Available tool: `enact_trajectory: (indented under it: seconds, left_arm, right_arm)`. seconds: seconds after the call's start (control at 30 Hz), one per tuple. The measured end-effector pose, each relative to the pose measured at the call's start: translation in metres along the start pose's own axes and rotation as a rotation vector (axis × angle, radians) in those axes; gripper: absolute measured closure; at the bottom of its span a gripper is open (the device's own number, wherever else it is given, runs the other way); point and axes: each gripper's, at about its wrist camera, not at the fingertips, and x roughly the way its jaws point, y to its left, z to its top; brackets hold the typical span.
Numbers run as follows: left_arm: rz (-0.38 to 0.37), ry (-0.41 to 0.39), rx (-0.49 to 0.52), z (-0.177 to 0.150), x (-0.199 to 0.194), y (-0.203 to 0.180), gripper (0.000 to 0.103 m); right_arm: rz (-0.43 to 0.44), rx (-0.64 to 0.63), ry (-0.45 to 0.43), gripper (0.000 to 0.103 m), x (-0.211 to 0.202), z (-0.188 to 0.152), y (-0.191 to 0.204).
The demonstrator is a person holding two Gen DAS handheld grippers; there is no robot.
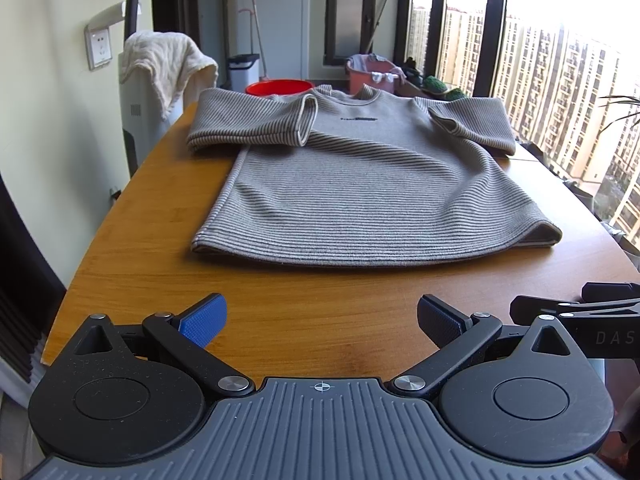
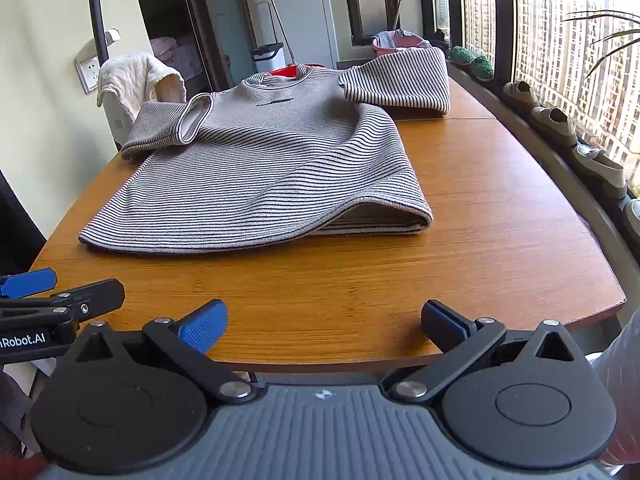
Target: Fold clothes
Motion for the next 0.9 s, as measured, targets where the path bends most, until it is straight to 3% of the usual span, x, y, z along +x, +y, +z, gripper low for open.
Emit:
enact_trajectory:
  seconds: [0.9]
  left_arm:
    - [0.001, 0.000, -0.006, 0.0006, -0.0001, -0.0006, 0.000]
  right_arm:
    - [0.000, 0.003, 0.000, 0.000, -0.0010, -0.0006, -0.0003]
